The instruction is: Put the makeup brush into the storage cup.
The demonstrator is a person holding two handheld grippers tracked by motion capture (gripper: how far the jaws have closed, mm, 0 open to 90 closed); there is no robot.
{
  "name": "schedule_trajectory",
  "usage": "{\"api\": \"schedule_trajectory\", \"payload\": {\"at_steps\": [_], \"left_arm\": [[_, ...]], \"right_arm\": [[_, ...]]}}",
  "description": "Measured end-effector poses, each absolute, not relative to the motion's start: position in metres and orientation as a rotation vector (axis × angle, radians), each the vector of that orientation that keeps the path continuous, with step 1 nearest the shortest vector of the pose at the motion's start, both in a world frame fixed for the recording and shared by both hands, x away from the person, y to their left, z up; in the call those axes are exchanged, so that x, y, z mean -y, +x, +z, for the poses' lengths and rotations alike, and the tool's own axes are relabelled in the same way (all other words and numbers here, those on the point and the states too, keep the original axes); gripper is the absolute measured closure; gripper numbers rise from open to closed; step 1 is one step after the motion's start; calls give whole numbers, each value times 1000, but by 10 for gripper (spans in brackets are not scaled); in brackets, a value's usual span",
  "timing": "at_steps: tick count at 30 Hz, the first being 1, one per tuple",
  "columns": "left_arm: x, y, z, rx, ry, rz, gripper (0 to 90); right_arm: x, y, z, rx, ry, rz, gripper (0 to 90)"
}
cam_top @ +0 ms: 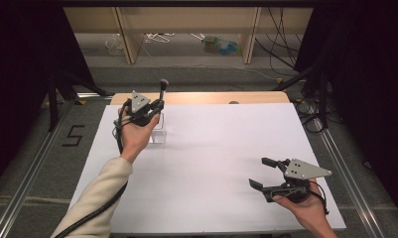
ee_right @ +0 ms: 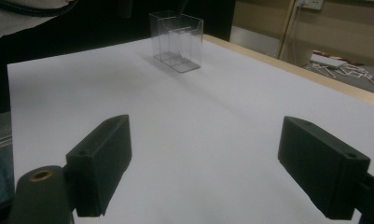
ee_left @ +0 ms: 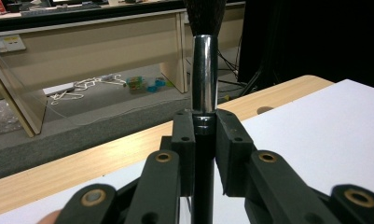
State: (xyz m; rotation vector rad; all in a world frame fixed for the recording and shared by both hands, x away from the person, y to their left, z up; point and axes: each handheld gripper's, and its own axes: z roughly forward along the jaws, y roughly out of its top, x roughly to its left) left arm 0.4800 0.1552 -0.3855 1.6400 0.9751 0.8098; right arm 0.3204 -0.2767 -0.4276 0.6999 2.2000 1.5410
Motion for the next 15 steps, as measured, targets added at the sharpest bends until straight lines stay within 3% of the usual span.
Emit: {"api": "schedule_trajectory", "payload": {"at_steps": [15], "left_arm": [[-155,482,-388,-977,1641,813,784]], "right_arm": [[277,321,-428,-2200,698,1539,183]]}}
